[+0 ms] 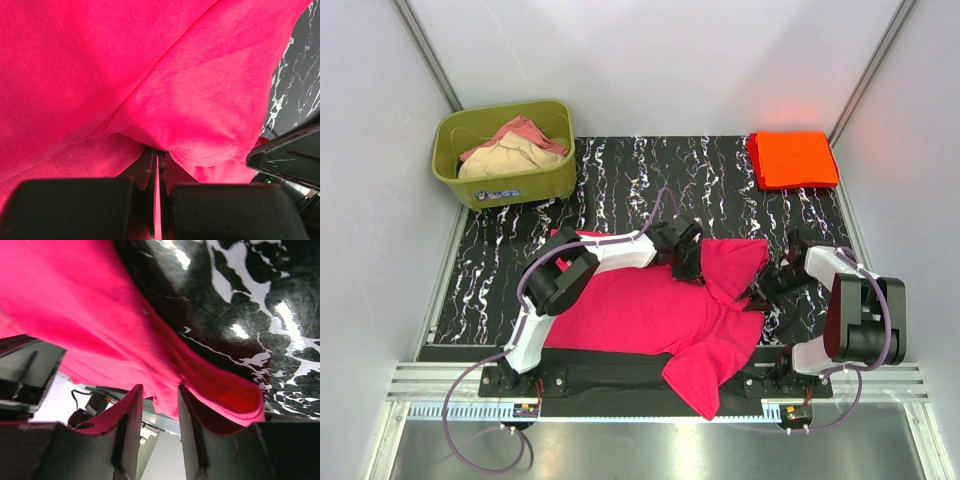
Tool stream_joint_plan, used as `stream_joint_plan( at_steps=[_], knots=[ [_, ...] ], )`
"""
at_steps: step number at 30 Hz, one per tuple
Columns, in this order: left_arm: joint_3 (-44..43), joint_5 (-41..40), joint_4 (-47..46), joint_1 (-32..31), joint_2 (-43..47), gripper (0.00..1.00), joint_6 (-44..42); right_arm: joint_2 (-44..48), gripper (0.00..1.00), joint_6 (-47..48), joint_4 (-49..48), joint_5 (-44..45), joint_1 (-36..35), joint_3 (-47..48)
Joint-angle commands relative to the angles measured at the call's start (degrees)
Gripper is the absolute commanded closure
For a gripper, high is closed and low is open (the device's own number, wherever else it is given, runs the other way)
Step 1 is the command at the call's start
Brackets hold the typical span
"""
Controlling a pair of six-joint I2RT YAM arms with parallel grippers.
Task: Fold and stack the t-shirts
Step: Fold the tshirt
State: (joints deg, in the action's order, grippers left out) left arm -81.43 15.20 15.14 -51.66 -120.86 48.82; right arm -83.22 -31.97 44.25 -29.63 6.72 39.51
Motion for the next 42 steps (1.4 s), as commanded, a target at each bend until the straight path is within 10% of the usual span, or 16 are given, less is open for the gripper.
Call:
stream_joint_plan(
  at_steps=[1, 25, 32, 37, 42],
  knots=[
    [-2.2, 0.2, 1.9, 0.3, 2.3, 1.0, -2.8, -0.3, 0.59, -0.9, -1.7, 0.0, -0.8, -0.8],
    [-3.2, 4.0, 1.9, 0.6, 4.6, 1.0, -4.3, -1.0, 0.57, -2.5, 0.6, 6.3, -2.0, 1.4],
    [-2.2, 5.4, 1.7, 0.7, 5.6, 1.0, -5.1, -0.4, 0.65, -2.5, 0.0, 6.1, -2.0, 1.8],
    [-0.1, 6.1, 1.7, 0.9, 7.4, 1.0, -5.6, -0.2, 0.98, -2.1, 0.7, 4.7, -2.0, 1.5],
    [2.5, 8.9, 2.6, 1.7, 9.5, 1.0, -5.7, 4.4, 1.0, -2.1, 7.4, 5.5, -2.0, 3.3]
  ],
)
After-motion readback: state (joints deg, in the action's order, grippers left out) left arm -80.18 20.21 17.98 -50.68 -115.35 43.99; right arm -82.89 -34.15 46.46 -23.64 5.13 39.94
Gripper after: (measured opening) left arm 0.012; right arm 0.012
